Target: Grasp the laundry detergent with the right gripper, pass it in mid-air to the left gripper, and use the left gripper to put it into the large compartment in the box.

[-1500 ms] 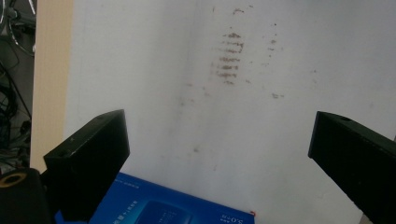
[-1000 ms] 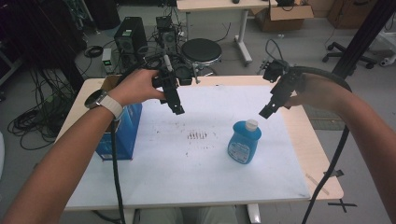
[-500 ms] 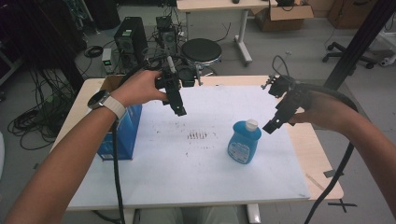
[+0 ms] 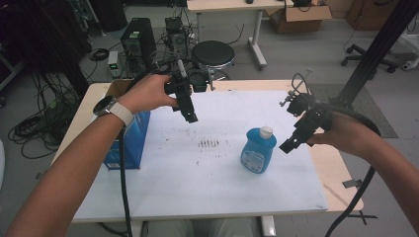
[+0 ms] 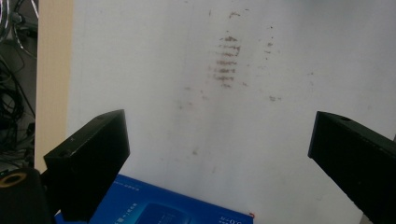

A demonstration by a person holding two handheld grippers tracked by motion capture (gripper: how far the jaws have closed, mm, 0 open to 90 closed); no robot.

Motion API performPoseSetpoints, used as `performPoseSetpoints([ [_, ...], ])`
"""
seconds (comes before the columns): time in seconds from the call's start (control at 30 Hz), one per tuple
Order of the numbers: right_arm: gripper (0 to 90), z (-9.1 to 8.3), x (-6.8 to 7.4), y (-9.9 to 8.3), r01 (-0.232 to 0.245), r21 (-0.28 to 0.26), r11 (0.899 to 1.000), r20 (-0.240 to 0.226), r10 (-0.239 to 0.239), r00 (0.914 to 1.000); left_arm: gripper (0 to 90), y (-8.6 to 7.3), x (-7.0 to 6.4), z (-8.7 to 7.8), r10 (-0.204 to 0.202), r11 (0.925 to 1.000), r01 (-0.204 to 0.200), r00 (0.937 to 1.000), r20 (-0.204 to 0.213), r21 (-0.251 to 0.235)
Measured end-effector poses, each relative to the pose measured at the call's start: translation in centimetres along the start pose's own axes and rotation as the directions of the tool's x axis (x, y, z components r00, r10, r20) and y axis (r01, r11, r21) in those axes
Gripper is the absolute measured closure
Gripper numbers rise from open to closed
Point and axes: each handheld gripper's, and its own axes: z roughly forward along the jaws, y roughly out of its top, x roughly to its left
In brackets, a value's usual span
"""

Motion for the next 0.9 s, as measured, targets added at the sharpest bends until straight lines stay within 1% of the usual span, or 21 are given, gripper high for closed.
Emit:
performPoseSetpoints([
  [0.3,5.6,0.7,0.3,-0.8,-0.031,-0.028,0.999,-0.005,0.031,0.9995,5.8,0.0,-0.1,0.1,-0.002,1.0,0.002,1.0,-0.005,-0.006],
  [0.43,5.7,1.2,0.5,-1.2,-0.033,-0.045,0.998,-0.007,0.032,0.9995,5.8,0.0,-0.1,0.0,-0.003,1.0,0.003,1.0,-0.005,-0.004],
  [0.5,6.0,1.8,0.6,-1.5,-0.026,-0.056,0.998,0.001,0.026,0.9997,5.9,0.0,-0.1,0.0,-0.003,1.0,0.003,1.0,-0.004,-0.002],
  [0.7,6.2,2.6,0.6,-2.0,-0.036,-0.086,0.996,0.016,0.037,0.9992,5.9,-0.1,-0.1,0.0,-0.002,1.0,0.002,1.0,-0.01,-0.002],
  [0.73,6.2,2.8,0.6,-2.2,-0.033,-0.103,0.994,0.023,0.035,0.9991,5.9,-0.1,-0.1,0.0,-0.002,1.0,0.002,1.0,-0.009,-0.001],
  [0.8,6.5,2.9,0.6,-2.3,-0.029,-0.112,0.993,0.022,0.031,0.9993,5.8,-0.1,-0.1,0.0,-0.004,1.0,0.004,1.0,-0.009,0.005],
  [0.9,6.4,3.1,0.7,-2.5,-0.022,-0.133,0.991,0.037,0.027,0.9989,5.9,-0.1,-0.2,0.1,0.001,0.9999,-0.001,1.0,-0.008,0.011],
])
